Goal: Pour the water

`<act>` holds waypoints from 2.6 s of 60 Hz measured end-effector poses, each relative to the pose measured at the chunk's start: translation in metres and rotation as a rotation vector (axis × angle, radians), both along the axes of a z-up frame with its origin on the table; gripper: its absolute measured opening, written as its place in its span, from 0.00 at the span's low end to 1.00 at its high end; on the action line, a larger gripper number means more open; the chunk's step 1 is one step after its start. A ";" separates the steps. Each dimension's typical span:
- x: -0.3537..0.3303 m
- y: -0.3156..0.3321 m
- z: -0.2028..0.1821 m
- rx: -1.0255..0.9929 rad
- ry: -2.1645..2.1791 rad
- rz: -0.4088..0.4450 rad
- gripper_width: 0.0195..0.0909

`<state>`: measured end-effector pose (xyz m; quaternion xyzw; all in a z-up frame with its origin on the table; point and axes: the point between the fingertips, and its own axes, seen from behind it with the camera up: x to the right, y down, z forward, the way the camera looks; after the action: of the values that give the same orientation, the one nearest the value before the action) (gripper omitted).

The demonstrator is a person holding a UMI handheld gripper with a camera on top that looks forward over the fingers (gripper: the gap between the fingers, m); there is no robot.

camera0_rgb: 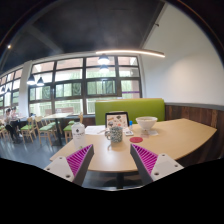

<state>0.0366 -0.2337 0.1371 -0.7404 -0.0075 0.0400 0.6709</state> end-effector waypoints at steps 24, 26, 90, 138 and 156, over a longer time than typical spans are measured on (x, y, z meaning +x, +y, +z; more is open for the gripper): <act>-0.030 0.030 -0.020 -0.024 -0.064 0.064 0.89; -0.041 0.039 -0.021 -0.019 -0.071 0.078 0.89; -0.177 0.301 -0.040 0.016 -0.027 0.072 0.30; -0.088 0.409 0.010 -0.143 2.055 0.026 0.32; -0.111 0.395 0.037 -0.106 1.639 0.115 0.32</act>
<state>-0.0740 0.1612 0.1745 -0.5053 0.4486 0.6027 0.4245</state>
